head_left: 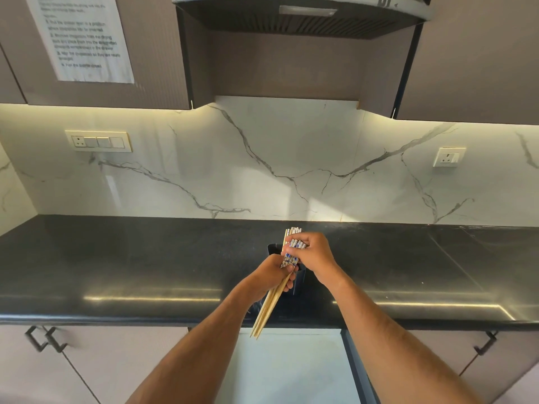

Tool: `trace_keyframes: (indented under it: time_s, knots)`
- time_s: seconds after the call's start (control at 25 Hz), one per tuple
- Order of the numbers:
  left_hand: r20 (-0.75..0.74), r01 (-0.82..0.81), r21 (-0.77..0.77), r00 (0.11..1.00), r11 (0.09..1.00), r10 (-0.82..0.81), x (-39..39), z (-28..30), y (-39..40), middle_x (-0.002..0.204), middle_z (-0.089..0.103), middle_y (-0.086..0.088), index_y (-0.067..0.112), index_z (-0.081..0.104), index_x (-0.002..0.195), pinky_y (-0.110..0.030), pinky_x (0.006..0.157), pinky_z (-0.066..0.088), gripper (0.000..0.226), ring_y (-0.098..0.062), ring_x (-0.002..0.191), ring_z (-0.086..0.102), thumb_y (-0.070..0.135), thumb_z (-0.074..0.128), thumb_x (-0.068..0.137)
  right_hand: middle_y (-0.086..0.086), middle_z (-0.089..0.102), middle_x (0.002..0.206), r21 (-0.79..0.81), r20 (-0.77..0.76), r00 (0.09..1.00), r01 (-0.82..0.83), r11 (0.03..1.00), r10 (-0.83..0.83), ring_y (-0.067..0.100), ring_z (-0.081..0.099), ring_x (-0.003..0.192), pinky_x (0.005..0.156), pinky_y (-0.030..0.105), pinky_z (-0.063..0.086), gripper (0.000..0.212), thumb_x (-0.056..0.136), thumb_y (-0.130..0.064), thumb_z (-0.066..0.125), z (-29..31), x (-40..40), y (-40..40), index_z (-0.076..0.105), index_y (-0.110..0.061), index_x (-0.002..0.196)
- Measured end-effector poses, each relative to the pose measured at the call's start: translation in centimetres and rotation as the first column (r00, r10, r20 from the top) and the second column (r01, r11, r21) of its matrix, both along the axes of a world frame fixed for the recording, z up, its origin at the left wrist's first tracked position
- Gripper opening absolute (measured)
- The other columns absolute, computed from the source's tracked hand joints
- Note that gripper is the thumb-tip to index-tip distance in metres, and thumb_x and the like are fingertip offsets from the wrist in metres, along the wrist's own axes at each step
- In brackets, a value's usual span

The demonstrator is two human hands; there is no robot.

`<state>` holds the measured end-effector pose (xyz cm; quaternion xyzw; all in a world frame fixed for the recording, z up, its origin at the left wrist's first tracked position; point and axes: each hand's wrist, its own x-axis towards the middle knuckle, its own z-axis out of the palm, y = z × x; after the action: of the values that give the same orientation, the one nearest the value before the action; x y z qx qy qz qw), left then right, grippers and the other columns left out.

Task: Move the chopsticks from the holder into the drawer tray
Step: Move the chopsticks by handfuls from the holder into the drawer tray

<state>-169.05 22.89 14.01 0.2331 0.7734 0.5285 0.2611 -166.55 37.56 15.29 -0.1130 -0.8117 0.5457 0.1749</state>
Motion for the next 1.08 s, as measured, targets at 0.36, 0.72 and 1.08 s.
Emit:
trace_keyframes:
  time_s: [0.36, 0.72, 1.08]
  knots:
    - [0.146, 0.280, -0.160, 0.955, 0.946, -0.258, 3.2, 0.5, -4.6, 0.086, 0.067, -0.007, 0.007, 0.065, 0.106, -0.030, 0.074, 0.058, 0.017, -0.019, 0.080, 0.068, 0.014, 0.049, 0.104, 0.014, 0.079, 0.092, -0.352, 0.002, 0.995, 0.090, 0.932, -0.096, 0.026, 0.078, 0.083, 0.076, 0.043, 0.064, 0.017, 0.085, 0.007, 0.072, 1.1, 5.6, 0.0, 0.075, -0.007, 0.095]
    - [-0.199, 0.229, -0.470, 0.913, 0.853, -0.355, 6.5, -1.5, -4.6, 0.085, 0.067, -0.013, -0.004, 0.064, 0.101, -0.038, 0.084, 0.059, 0.022, -0.024, 0.073, 0.067, 0.013, 0.051, 0.103, 0.003, 0.066, 0.133, -0.338, 0.170, 0.985, 0.055, 0.940, 0.004, 0.018, 0.060, 0.124, 0.101, 0.042, 0.042, 0.075, 0.099, -0.067, 0.028, -0.4, 10.8, 1.1, 0.057, -0.010, 0.137]
    - [-0.220, 0.204, -0.612, 0.884, 0.764, -0.412, 6.7, -4.3, -2.7, 0.098, 0.070, -0.023, -0.005, 0.063, 0.105, -0.035, 0.079, 0.058, 0.023, -0.024, 0.072, 0.066, 0.014, 0.049, 0.103, 0.006, 0.074, 0.120, -0.221, 0.313, 0.942, -0.046, 0.974, 0.116, 0.021, 0.068, 0.113, 0.109, 0.048, 0.045, 0.079, 0.099, -0.068, 0.014, -4.3, 11.7, 0.4, 0.062, -0.015, 0.134]
